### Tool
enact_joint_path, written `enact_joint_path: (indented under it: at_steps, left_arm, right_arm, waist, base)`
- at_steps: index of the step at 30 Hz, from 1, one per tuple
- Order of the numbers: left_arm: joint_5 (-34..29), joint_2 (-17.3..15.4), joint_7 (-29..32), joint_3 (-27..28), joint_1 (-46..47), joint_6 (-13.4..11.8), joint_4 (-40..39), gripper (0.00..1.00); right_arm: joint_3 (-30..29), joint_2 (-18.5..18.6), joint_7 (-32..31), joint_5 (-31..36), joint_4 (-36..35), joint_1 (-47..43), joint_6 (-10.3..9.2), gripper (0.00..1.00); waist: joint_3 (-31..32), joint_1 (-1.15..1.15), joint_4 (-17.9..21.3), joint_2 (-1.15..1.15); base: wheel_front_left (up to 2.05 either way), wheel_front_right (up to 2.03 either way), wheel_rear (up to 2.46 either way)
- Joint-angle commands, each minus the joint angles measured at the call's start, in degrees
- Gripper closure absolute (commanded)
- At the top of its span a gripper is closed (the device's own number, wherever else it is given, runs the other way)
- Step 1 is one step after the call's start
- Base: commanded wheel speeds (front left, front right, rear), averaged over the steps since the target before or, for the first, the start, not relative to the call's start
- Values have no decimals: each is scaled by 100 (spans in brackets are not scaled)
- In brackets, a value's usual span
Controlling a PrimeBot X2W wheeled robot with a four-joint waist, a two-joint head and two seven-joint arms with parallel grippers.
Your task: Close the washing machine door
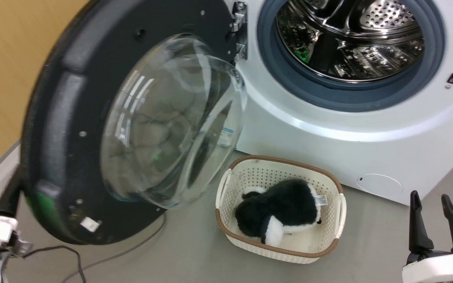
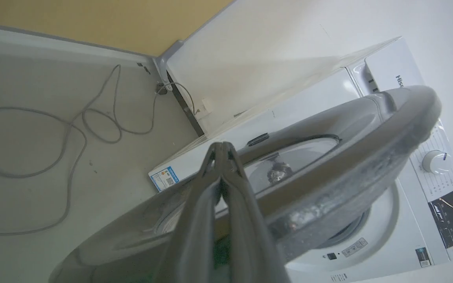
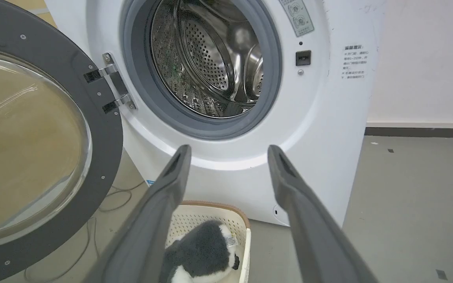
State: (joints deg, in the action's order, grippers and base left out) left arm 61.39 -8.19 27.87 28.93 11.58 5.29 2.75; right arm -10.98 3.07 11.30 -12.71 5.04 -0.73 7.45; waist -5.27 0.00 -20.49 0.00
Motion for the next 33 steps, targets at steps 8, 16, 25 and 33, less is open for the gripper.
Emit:
enact_joint_path:
  at_steps: [8, 16, 25, 33]
  left_arm:
    - [864, 165, 720, -590, -666, 97, -716, 100]
    - [1528, 340, 1195, -1374, -1300, 148, -1806, 100]
    - [1605, 318, 1181, -2738, -1504, 205, -2583, 100]
    - [1120, 145, -49, -4226, -1210, 219, -2279, 100]
  right_arm:
    - [-104, -16, 139, -173, -36, -8, 3, 0]
    - [-252, -18, 234, -241, -57, -32, 3, 0]
    - [-312, -19, 342, -263, -76, 85, 3, 0]
    - [-314, -19, 370, -238, -87, 203, 3, 0]
  waist:
    - [-47, 0, -139, 0]
    - [-122, 0, -182, 0]
    - [-221, 0, 217, 0]
    - [-336, 0, 1015, 0]
  base:
    - [0, 0, 0]
    - [0, 0, 0]
    - [0, 0, 0]
    - [0, 0, 0]
